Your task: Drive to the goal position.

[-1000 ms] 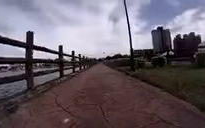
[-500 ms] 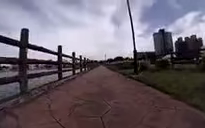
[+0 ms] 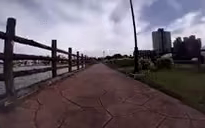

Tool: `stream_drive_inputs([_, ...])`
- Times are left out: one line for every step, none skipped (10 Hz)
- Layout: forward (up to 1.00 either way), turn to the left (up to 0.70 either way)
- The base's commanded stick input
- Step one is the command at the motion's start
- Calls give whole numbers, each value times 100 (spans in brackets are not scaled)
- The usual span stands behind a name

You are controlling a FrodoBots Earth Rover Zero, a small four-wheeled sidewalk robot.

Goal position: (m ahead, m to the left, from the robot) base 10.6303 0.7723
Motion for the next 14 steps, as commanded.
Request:
stream_drive_inputs([70, 11])
stream_drive_inputs([70, -14])
stream_drive_inputs([70, -24])
stream_drive_inputs([70, -5])
stream_drive_inputs([70, 11])
stream_drive_inputs([70, 11])
stream_drive_inputs([70, 11])
stream_drive_inputs([70, 11])
stream_drive_inputs([70, 11])
stream_drive_inputs([70, 9])
stream_drive_inputs([70, -24])
stream_drive_inputs([70, -4])
stream_drive_inputs([70, 11])
stream_drive_inputs([70, 11])
